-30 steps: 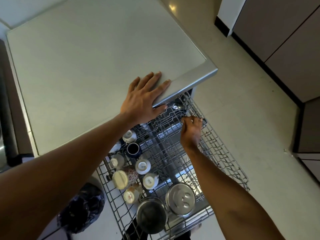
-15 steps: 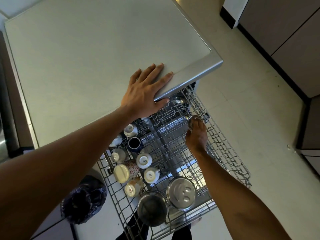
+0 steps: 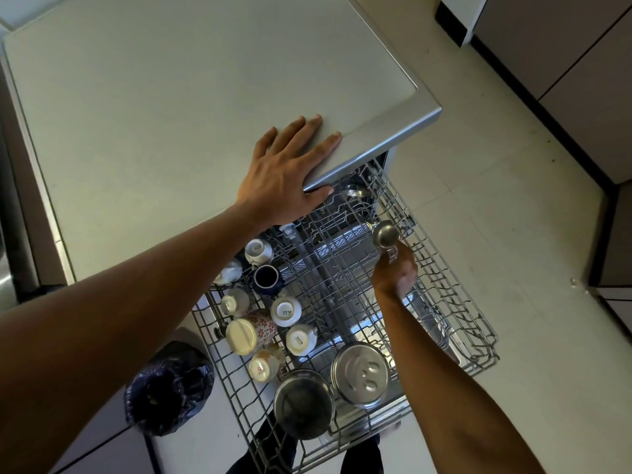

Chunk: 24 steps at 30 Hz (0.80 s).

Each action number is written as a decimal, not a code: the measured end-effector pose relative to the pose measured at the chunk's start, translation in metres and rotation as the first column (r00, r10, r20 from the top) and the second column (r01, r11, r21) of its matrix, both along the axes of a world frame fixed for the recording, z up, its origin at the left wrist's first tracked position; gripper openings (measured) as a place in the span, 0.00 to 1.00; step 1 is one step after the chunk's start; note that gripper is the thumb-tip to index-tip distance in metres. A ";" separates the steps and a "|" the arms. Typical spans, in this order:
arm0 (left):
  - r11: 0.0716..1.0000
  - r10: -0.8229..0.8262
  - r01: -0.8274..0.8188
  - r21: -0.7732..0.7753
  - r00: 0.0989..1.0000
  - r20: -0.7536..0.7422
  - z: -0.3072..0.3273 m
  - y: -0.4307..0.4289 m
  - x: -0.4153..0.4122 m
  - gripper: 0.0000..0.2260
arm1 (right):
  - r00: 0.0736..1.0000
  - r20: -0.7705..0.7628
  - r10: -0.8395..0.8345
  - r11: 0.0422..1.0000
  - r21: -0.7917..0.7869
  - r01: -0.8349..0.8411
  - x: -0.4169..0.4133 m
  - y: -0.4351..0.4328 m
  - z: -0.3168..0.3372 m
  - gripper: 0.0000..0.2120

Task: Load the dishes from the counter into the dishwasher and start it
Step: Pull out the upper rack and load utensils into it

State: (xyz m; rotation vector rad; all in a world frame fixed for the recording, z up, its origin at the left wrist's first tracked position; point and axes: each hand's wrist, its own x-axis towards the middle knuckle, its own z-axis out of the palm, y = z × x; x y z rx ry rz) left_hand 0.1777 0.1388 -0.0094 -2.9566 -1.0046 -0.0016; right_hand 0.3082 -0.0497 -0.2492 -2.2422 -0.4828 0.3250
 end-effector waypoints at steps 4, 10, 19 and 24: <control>1.000 -0.001 0.001 -0.005 1.000 0.009 0.000 0.000 0.000 0.36 | 0.983 -0.178 -0.052 0.999 -0.004 0.052 0.006 0.019 0.003 0.15; 1.000 -0.009 0.009 -0.006 1.000 0.004 -0.001 0.000 -0.001 0.36 | 0.991 -0.114 -0.075 0.992 -0.105 0.064 0.006 0.019 0.005 0.13; 1.000 -0.013 0.013 0.006 1.000 0.002 -0.001 0.001 -0.001 0.37 | 0.934 -0.041 0.356 0.926 -0.121 -0.358 0.012 0.006 0.019 0.15; 1.000 -0.014 0.014 0.018 1.000 0.008 -0.003 0.000 0.000 0.37 | 0.828 0.033 0.560 0.783 -0.349 -0.515 0.011 0.037 0.035 0.16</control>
